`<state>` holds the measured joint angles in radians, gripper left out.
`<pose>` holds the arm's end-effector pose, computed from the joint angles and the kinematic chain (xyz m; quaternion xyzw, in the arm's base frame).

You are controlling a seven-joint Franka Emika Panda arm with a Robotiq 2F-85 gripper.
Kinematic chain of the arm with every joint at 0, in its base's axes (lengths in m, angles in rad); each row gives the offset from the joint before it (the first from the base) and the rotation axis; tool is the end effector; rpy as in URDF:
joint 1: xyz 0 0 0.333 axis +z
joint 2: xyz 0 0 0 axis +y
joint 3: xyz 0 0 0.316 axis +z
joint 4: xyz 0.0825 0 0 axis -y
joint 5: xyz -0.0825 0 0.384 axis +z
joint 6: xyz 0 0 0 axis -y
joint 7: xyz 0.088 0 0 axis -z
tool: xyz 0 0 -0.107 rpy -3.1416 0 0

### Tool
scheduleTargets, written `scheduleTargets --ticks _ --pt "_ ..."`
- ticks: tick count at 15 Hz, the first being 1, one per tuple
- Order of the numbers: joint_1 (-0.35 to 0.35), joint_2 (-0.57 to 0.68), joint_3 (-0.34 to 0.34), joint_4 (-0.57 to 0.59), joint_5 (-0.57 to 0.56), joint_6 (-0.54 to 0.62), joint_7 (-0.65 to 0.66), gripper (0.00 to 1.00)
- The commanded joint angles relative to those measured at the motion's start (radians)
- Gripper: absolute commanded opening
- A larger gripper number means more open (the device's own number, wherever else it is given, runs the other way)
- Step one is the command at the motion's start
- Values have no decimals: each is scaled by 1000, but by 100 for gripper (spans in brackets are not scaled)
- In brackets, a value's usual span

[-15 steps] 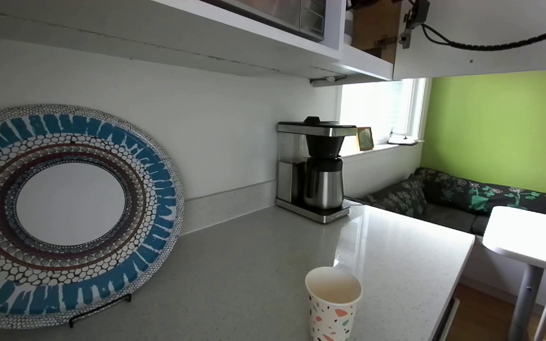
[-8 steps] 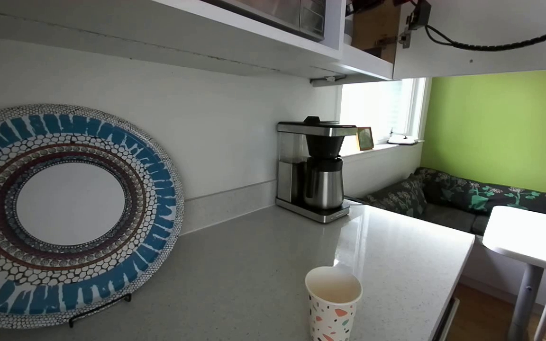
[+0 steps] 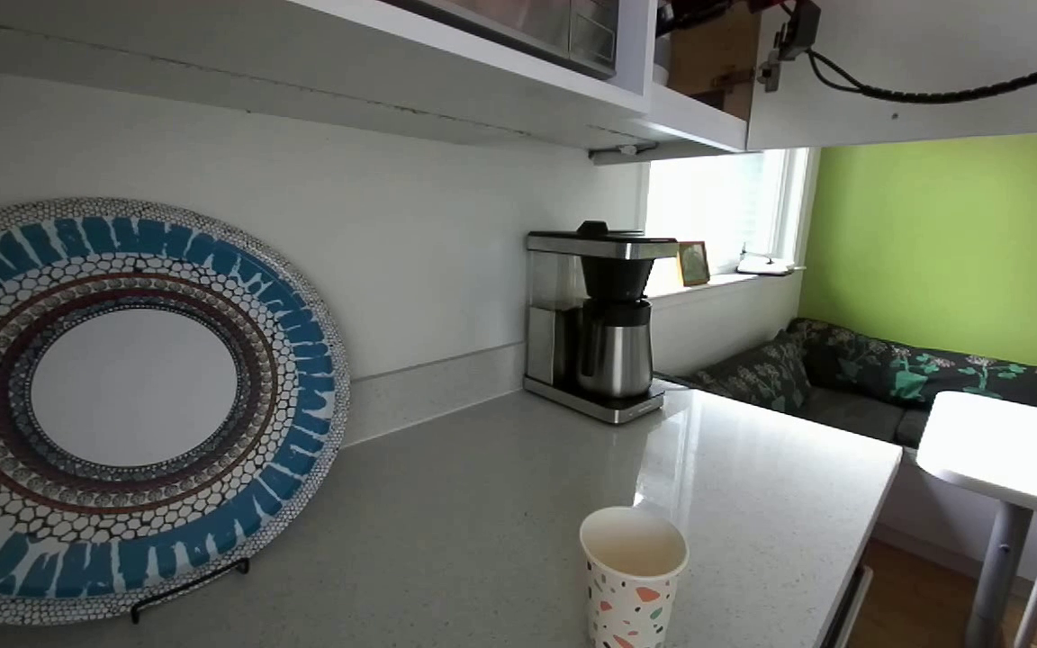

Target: Put the white plate into the cupboard

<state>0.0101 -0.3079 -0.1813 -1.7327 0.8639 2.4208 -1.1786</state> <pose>0.4803 -0.1019 0.8110 -0.7648 -0.2459 -0.5926 0.0587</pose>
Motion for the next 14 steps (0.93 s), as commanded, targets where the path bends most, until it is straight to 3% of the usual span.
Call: scheduleTargets --ticks 1,3,4,14 --pt "-25 -15 -1 2 -70 -35 89 84" --pt "-32 -22 -8 9 -107 -57 138 99" --pt "-33 -26 -14 13 -120 -72 156 100" --pt "-39 -52 -54 62 -229 -221 306 100"
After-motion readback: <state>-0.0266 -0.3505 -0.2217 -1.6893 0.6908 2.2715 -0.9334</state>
